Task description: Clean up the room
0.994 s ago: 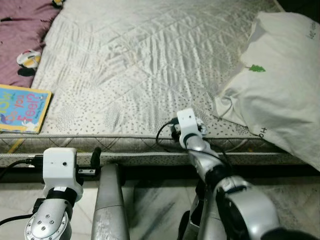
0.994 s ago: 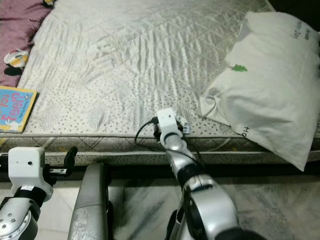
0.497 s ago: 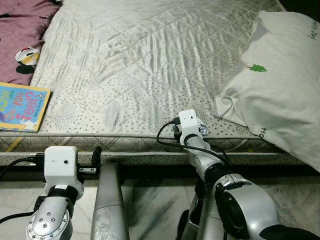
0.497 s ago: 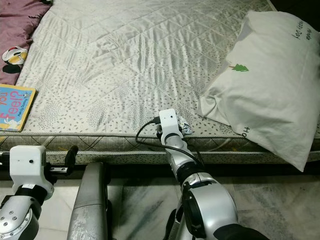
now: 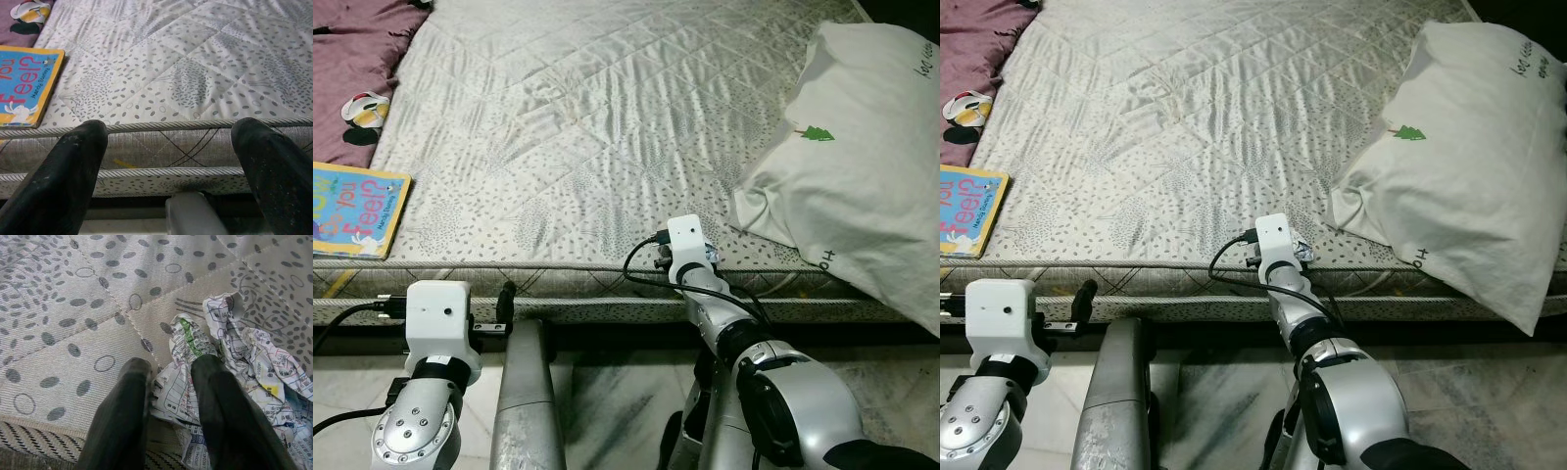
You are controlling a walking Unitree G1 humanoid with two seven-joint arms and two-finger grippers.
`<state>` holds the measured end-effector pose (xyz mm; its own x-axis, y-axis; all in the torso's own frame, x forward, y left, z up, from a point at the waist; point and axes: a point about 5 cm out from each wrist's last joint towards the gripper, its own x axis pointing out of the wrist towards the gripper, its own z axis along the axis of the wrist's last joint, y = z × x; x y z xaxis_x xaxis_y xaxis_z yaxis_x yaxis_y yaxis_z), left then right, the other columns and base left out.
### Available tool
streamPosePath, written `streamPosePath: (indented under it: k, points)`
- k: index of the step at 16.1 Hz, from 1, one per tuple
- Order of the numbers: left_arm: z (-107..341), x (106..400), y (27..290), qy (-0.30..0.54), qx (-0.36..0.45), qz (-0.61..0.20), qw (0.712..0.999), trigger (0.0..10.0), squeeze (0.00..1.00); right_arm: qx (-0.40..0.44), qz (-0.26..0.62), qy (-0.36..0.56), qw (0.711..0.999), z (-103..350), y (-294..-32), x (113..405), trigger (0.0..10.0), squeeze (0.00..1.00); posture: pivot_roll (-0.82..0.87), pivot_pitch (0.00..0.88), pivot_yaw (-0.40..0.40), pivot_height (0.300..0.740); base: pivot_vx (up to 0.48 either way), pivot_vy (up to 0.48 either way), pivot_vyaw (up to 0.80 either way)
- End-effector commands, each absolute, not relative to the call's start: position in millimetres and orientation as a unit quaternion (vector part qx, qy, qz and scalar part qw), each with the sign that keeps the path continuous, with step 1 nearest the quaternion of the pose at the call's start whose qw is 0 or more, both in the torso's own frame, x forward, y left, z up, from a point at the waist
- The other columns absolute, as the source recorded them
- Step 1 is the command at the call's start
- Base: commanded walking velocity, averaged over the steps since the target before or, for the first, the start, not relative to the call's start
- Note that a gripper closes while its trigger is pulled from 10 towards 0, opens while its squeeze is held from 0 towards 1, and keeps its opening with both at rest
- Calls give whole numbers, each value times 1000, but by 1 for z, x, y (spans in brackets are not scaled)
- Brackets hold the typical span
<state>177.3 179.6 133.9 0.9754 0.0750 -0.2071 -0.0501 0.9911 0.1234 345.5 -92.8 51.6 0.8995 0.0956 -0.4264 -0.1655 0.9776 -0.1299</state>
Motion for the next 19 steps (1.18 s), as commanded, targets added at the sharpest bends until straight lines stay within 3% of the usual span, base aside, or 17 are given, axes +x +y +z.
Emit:
streamPosePath:
  k: [1,9,13,19]
  points:
    - [131,178,180,111,62,37,991,10000,0,-72,71,240,966,42,-93,339,0,0,259,162,-77,543,0,0,0]
    - [130,196,175,92,55,38,994,10000,0,-57,102,204,972,57,-86,348,0,0,238,92,-99,543,0,0,0]
    - [129,220,176,64,50,43,996,10000,0,-28,123,140,982,87,-80,365,0,0,207,0,-114,543,0,0,0]
    - [127,243,168,37,41,31,998,10000,0,13,168,56,984,108,-79,366,0,0,161,0,-96,543,0,0,0]
